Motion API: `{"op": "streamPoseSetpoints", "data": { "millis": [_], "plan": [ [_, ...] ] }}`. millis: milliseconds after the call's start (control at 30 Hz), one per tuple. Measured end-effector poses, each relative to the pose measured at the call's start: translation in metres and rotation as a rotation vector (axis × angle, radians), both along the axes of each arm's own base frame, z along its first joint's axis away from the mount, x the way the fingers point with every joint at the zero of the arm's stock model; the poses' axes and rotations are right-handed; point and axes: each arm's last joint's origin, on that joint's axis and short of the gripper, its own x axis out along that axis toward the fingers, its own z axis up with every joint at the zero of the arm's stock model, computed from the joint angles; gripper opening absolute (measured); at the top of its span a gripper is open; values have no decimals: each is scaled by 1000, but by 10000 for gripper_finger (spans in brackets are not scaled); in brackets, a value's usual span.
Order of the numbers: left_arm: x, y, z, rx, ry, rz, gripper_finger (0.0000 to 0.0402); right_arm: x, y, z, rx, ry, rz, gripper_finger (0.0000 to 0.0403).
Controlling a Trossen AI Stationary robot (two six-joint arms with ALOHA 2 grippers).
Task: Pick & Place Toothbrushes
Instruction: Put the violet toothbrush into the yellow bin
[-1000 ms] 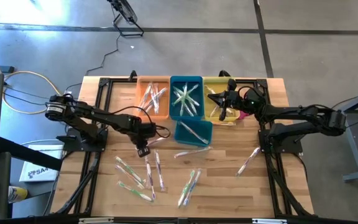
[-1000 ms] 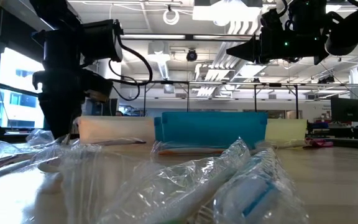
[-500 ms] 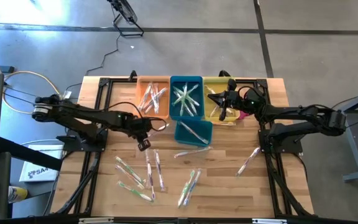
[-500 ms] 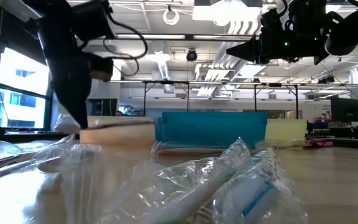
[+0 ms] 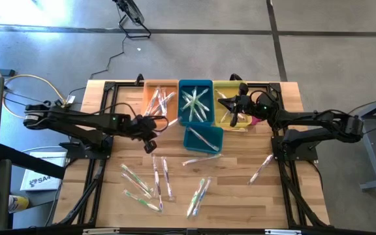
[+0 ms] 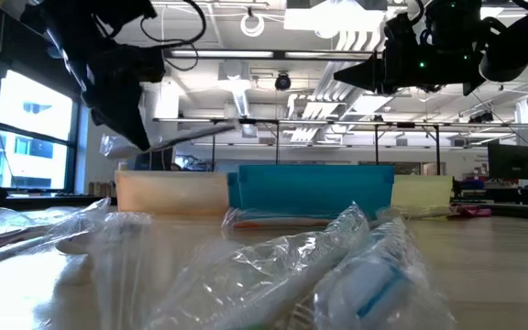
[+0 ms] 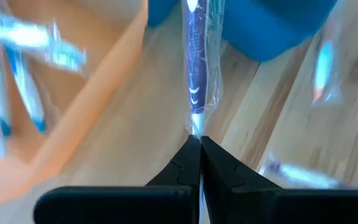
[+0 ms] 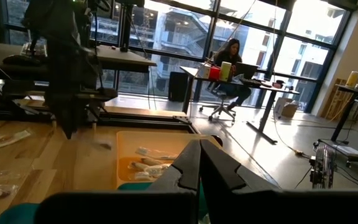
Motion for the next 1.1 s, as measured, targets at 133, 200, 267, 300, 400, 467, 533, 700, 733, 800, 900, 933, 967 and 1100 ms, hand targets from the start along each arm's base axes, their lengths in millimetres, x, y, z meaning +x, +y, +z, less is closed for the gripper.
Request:
{"op": "streamPoseSetpoints", "data": {
  "millis": [133,200,267,300,400,467,533,700,733,800,900,933,967,1100],
  "plan": [
    [1,1,11,45,-90,-5,0,0,0,0,0,0,0,2],
    [2,1,16,76,-136,-8,0,0,0,0,0,0,0,2],
    [4,2,21,119,-186,-6,0,0,0,0,0,-1,0,2],
    [7,3,24,145,-215,-3,0,0,0,0,0,-1,0,2],
    [12,5,32,225,-304,12,0,0,0,2,-3,-18,3,2],
    [16,5,40,272,-378,21,0,0,1,4,15,-44,15,2],
    [19,6,47,299,-448,22,0,0,2,6,33,-69,41,2],
    [23,6,60,346,-570,12,0,3,10,11,53,-124,90,3],
    [24,6,61,357,-580,7,0,4,13,11,50,-129,104,7],
    [25,6,61,374,-588,-1,0,8,19,14,41,-145,134,21],
    [26,6,63,390,-599,-8,0,17,26,19,46,-156,165,64],
    [27,6,63,392,-604,-8,0,21,29,21,54,-162,169,82],
    [28,6,63,393,-605,-8,0,25,30,23,66,-168,168,101],
    [29,6,61,392,-599,-10,0,47,34,28,105,-170,176,166]
  ]
}}
